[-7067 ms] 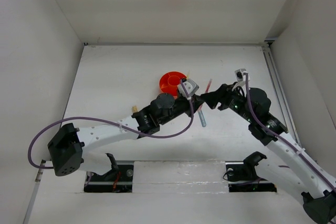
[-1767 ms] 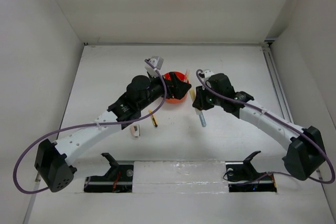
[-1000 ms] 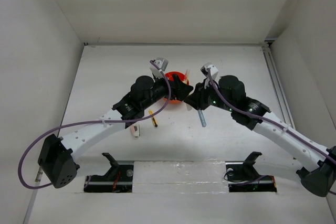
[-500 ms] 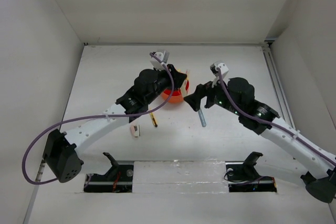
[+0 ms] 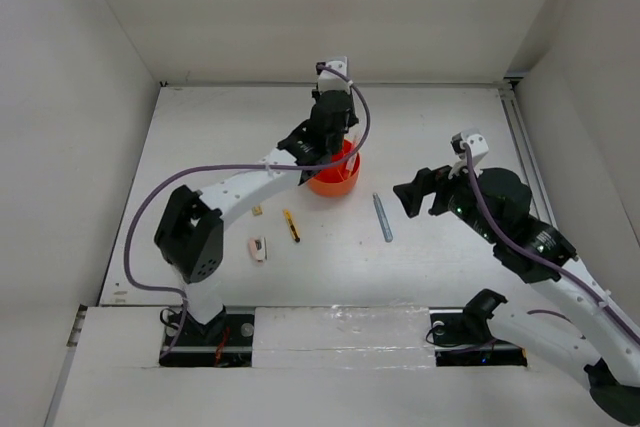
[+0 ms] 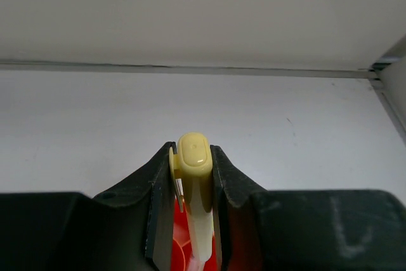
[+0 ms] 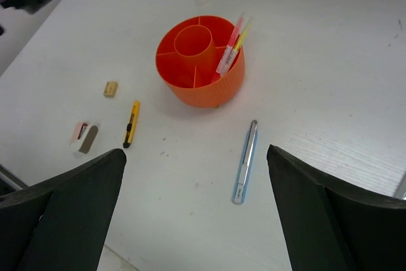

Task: Sort the stationery into containers
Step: Place the pen in the storage box.

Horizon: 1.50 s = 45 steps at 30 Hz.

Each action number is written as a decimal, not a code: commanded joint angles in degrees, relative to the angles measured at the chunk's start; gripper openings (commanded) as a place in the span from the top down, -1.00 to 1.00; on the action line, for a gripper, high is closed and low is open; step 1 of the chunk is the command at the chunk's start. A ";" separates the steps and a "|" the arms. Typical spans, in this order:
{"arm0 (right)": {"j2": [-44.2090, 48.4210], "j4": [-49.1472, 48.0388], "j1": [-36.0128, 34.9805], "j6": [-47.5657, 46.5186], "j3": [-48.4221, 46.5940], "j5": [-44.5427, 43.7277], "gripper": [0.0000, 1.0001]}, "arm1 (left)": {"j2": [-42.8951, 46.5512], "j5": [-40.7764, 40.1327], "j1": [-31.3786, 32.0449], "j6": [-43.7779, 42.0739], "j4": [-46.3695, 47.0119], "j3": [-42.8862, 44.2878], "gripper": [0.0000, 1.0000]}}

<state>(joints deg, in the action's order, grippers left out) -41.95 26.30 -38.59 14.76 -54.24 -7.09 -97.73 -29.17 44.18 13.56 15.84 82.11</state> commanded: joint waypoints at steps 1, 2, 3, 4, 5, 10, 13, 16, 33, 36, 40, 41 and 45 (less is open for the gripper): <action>1.79 2.00 0.36 -1.14 0.88 -1.17 -0.99 | -4.38 -8.27 -0.41 -2.22 -0.01 6.30 1.00; 2.66 2.00 0.36 -1.14 0.89 -1.17 -0.99 | -5.79 -9.06 -0.41 -2.92 -0.54 9.01 1.00; 3.36 2.52 0.88 -1.14 0.89 -1.17 -0.99 | -8.24 -10.72 -0.41 -2.93 -0.54 10.25 1.00; 3.37 2.52 0.88 -1.14 1.41 -1.17 -0.99 | -9.31 -11.26 -0.41 -3.45 -1.15 11.22 1.00; 3.98 3.05 0.88 -1.66 1.42 -1.69 -0.99 | -10.19 -11.87 -0.41 -3.45 -1.16 12.45 1.00; 5.30 3.58 0.88 -1.67 1.94 -1.70 -0.99 | -14.23 -14.60 -0.41 -3.45 -1.77 13.61 1.00; 5.83 3.58 0.88 -1.67 1.94 -1.70 -0.99 | -15.73 -15.30 -0.41 -2.85 -2.29 13.61 1.00; 5.83 3.58 0.88 -1.67 1.94 -1.70 -0.99 | -17.22 -15.92 -0.41 -2.31 -2.30 13.61 1.00; 4.78 2.52 0.88 -2.20 1.94 -0.55 -0.99 | -17.23 -15.92 -0.41 2.35 -2.30 7.29 0.74; 4.78 2.52 0.88 -2.20 1.94 -0.55 -0.99 | -16.61 -15.92 -0.41 3.75 -2.30 5.09 0.72; 4.78 2.52 0.88 -2.20 1.94 -1.08 -0.99 | -15.56 -14.60 -0.41 4.28 -2.30 3.32 0.53; 4.25 2.52 0.88 -2.20 1.94 -1.08 -0.99 | -15.04 -13.82 -0.41 4.80 -2.30 2.72 0.53; 4.25 2.52 0.88 -1.67 1.94 -1.08 -0.99 | -13.54 -13.20 -0.41 5.33 -2.30 2.18 0.20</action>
<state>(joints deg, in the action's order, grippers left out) -37.60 30.48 -37.93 13.28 -52.27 -7.77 -117.05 -42.70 43.97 17.52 12.25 84.99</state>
